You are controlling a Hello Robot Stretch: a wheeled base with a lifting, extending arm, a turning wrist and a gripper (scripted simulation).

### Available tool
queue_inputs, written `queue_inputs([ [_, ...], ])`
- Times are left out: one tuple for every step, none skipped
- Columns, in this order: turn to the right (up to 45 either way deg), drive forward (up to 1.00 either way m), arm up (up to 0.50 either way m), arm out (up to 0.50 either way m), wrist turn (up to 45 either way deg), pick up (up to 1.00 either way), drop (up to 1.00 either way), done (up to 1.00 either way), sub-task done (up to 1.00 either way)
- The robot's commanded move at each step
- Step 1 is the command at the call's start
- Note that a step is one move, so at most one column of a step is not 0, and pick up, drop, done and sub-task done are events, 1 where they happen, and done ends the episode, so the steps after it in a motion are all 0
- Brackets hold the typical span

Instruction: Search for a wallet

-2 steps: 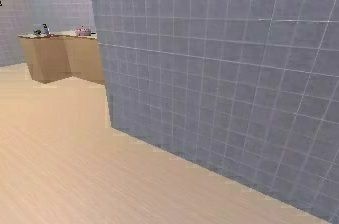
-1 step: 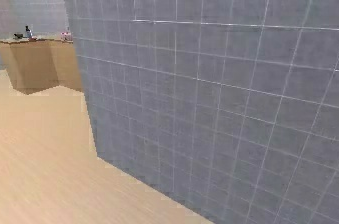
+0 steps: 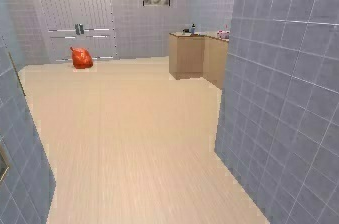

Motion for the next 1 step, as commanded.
queue_inputs([
  [0.0,1.00,0.00,0.00,0.0,0.00,0.00,0.00,0.00],
])
